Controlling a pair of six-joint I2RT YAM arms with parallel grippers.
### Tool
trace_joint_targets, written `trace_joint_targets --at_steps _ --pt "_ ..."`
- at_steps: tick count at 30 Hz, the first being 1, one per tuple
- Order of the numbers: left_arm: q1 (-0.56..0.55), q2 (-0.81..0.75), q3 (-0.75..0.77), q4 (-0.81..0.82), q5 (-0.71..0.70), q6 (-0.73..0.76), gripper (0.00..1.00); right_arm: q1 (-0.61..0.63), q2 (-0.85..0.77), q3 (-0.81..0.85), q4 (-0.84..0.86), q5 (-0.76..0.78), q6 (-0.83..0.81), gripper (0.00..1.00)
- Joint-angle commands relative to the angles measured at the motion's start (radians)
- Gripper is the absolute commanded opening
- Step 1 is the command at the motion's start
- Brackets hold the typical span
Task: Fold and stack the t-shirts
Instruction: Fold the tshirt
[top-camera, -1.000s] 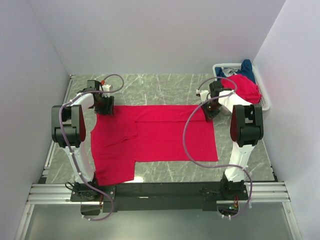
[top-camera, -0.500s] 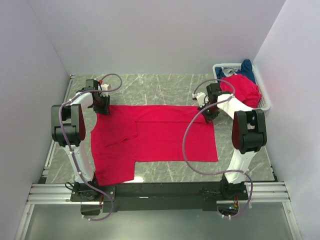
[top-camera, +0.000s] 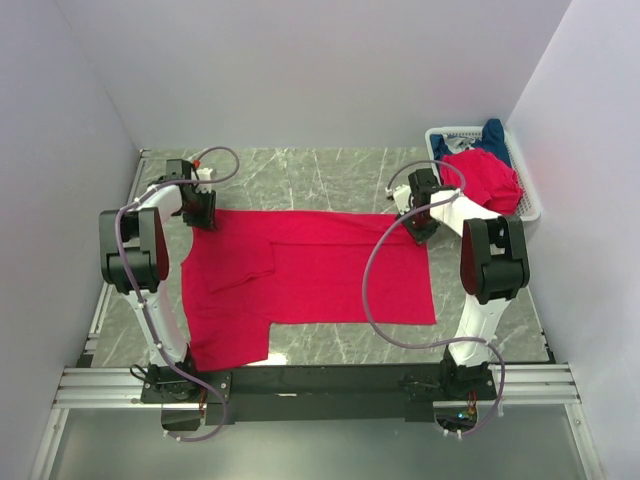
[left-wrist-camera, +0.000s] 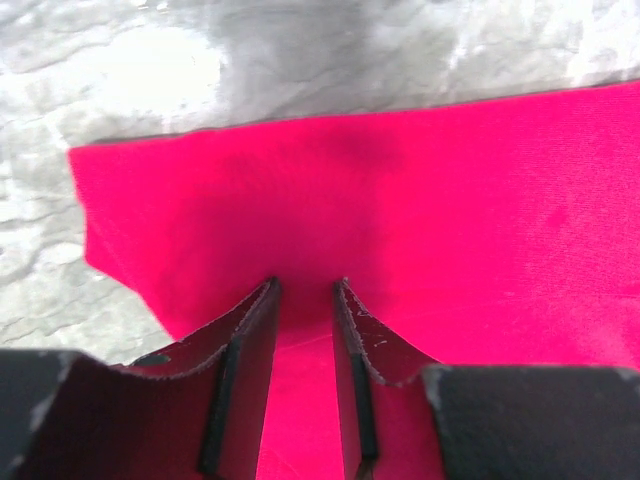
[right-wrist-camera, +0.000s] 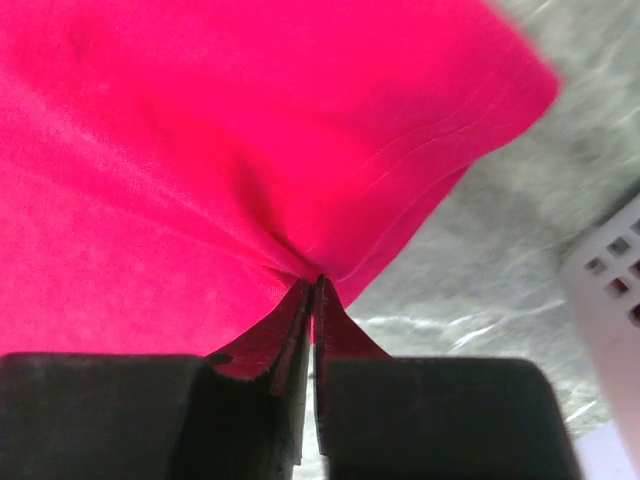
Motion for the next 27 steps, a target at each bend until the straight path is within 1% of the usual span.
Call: trace_joint_targets --at_steps 1,2,3,4,5,6,8,10,11,13,14,16,17,23,27 --pt "0.044 0.041 -0.005 -0.045 -0.060 0.016 0.36 -0.010 0.011 0.089 -0.015 0.012 0.020 0.17" --pt "0.043 0.040 -0.004 -0.048 -0.048 0.020 0.39 -0.005 0.013 0.102 -0.040 -0.008 0.017 0.39" --pt "0.043 0.037 -0.001 -0.053 -0.039 0.026 0.41 -0.005 0.014 0.117 -0.068 -0.074 0.015 0.53" --pt "0.044 0.026 0.002 -0.056 -0.027 0.032 0.43 -0.005 0.013 0.152 -0.135 -0.119 0.011 0.65" --pt "0.044 0.016 0.002 -0.057 -0.002 0.033 0.47 -0.008 0.008 0.169 -0.161 -0.157 0.012 0.73" --pt "0.046 0.005 0.002 -0.057 0.005 0.039 0.48 -0.016 -0.007 0.184 -0.181 -0.229 0.020 0.74" --pt "0.046 -0.029 0.007 -0.065 0.021 0.049 0.52 -0.021 -0.022 0.224 -0.198 -0.281 0.066 0.72" --pt "0.049 -0.061 0.019 -0.073 0.041 0.053 0.53 -0.022 -0.032 0.261 -0.180 -0.331 0.130 0.66" --pt "0.049 -0.070 0.025 -0.076 0.050 0.055 0.54 -0.024 -0.029 0.270 -0.169 -0.343 0.150 0.57" --pt "0.050 -0.089 0.031 -0.079 0.071 0.049 0.54 -0.016 -0.006 0.299 -0.131 -0.342 0.211 0.47" --pt "0.050 -0.092 0.036 -0.080 0.076 0.046 0.55 -0.011 0.010 0.310 -0.122 -0.329 0.225 0.39" --pt "0.052 -0.089 0.039 -0.079 0.075 0.033 0.55 0.001 0.066 0.347 -0.112 -0.285 0.248 0.33" --pt "0.055 -0.086 0.039 -0.076 0.071 0.027 0.55 0.001 0.085 0.352 -0.106 -0.271 0.253 0.31" --pt "0.066 -0.037 0.048 -0.059 0.064 0.006 0.54 0.004 0.189 0.373 -0.074 -0.182 0.236 0.30" --pt "0.086 0.008 0.065 -0.045 0.022 -0.005 0.53 0.002 0.246 0.379 -0.042 -0.118 0.219 0.29"
